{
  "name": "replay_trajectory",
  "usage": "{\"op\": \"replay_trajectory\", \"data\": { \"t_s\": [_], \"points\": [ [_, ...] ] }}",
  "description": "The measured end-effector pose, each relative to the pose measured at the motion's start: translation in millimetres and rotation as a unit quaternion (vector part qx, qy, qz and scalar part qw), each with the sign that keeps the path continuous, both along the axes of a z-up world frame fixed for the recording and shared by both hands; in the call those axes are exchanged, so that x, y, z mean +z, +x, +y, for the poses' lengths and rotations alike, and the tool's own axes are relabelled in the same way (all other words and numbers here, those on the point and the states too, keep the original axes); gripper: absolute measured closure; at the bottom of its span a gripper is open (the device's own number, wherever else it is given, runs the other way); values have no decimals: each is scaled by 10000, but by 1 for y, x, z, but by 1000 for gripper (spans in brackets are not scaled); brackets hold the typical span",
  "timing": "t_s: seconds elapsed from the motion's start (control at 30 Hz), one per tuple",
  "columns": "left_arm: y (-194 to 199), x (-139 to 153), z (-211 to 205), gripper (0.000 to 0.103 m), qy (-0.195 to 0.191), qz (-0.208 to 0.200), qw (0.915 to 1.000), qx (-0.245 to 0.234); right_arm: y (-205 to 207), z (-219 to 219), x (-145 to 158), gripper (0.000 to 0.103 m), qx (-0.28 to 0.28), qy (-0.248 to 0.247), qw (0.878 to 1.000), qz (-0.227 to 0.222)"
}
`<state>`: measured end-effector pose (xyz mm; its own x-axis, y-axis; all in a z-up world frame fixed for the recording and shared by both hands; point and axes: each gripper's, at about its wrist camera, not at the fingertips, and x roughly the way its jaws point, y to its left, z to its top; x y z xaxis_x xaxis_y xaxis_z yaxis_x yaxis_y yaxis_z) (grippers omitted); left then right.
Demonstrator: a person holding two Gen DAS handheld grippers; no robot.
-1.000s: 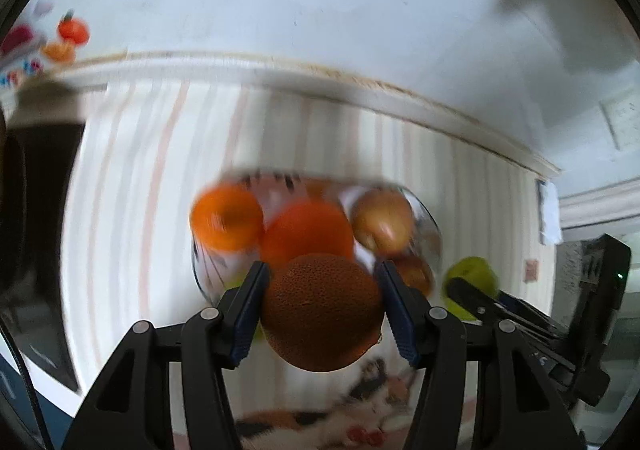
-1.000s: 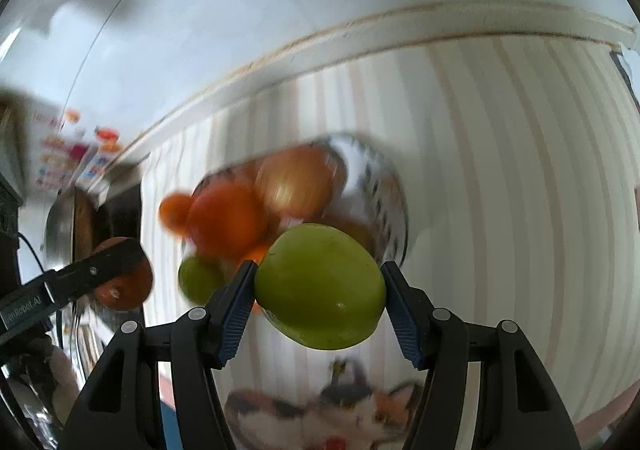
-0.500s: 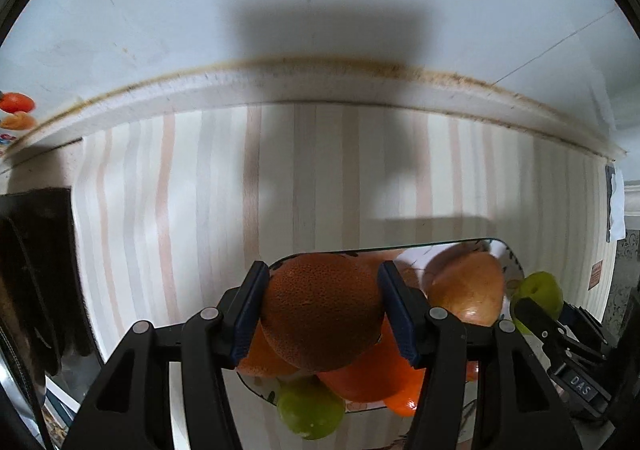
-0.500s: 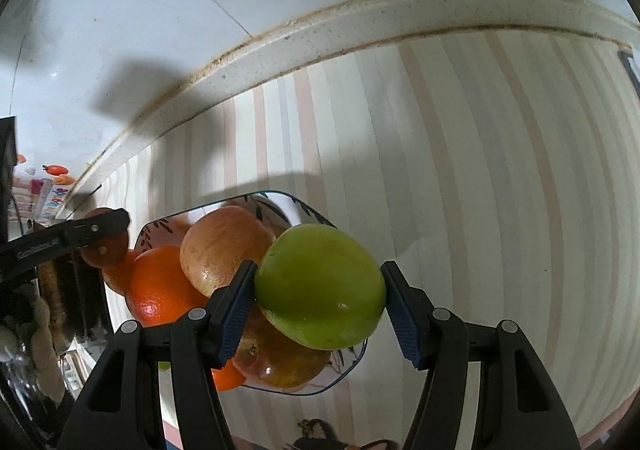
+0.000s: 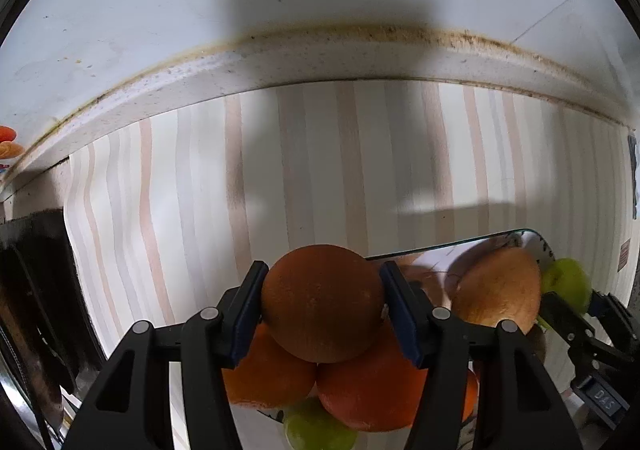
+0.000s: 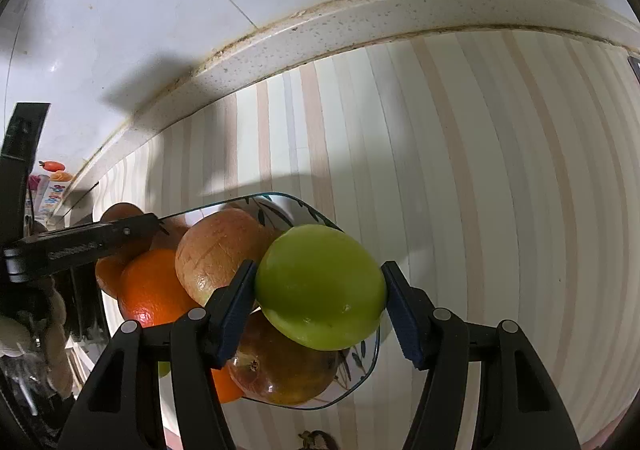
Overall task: Organize fruits
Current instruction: 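Lower both fruits onto the plate and open both tools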
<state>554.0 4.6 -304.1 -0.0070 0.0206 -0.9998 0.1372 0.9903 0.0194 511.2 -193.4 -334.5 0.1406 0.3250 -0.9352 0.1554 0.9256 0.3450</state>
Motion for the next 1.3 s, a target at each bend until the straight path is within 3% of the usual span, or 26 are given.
{"op": "replay_trajectory", "data": {
  "t_s": [0.57, 1.3],
  "points": [
    [5, -23, -2, 45, -37, 183, 9998, 101, 4, 2, 9, 34, 132, 5, 9999, -50],
    [15, 8, 23, 45, -198, 89, 9993, 310, -1, 2, 14, 30, 220, -57, 9997, -20]
  ]
}}
